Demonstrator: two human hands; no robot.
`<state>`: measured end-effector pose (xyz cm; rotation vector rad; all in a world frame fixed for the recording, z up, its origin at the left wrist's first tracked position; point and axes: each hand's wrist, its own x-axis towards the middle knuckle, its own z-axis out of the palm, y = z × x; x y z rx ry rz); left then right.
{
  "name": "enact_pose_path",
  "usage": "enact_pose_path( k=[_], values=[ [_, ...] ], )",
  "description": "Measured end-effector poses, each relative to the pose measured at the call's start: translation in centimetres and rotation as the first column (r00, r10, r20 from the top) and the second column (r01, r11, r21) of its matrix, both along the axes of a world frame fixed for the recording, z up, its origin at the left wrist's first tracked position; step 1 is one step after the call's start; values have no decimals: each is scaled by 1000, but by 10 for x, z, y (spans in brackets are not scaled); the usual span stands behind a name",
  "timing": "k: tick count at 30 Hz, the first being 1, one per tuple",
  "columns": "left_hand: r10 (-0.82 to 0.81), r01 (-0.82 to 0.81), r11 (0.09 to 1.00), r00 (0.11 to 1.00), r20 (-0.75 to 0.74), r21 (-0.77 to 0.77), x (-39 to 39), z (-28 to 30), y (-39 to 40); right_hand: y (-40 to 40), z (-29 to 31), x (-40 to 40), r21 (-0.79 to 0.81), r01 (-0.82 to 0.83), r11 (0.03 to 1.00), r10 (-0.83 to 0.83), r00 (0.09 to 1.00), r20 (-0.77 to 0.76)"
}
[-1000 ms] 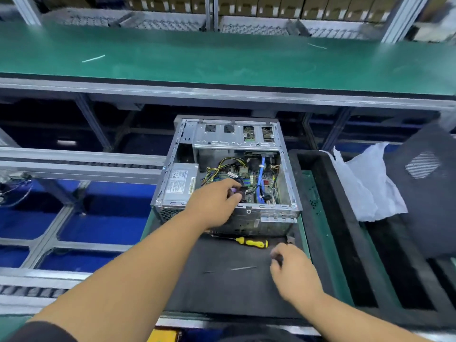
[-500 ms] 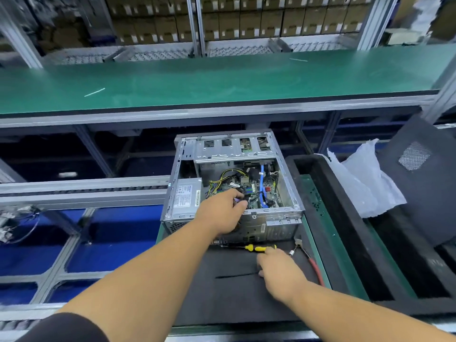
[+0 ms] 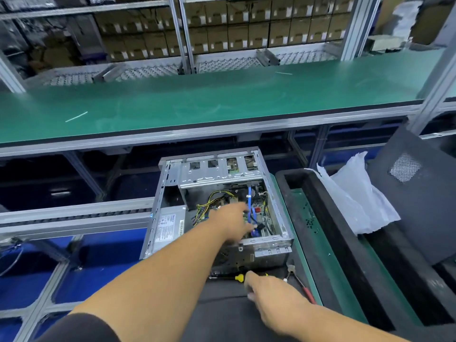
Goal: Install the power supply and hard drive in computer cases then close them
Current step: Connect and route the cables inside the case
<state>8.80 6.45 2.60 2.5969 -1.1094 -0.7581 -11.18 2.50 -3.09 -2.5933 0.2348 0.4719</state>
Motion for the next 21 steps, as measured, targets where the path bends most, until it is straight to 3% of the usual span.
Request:
enact_pose_path(
  k=[6,10,12,13,15,16,19,21],
  values=[
    [-146,140,982,989,40,123,39,2,4,-45,69,-9,409,162,898,-208,976,69],
    [-264,226,947,952,152,228,22,-4,-13,-71,92,3,498,182,848,-244,968,61],
    [-264,253,959,962,77,129,17,-4,-20,-81,95,13,505,221,834,-275,961,33],
    [-184,185,983,981,-66,-1,21,-1,-17,-86,95,19,507,249,825,-301,953,22],
    [-3,-94,969,921,-390,-230,35,10,-2,-91,90,32,530,323,784,-385,923,6],
    [72,-217,934,892,-447,-282,47,15,9,-93,87,39,537,363,762,-431,902,2],
    [228,-352,885,899,-375,-305,84,21,45,-88,78,60,511,447,734,-521,853,2],
    [248,-306,917,939,-237,-254,100,26,58,-82,72,75,481,484,731,-555,832,7]
  ],
)
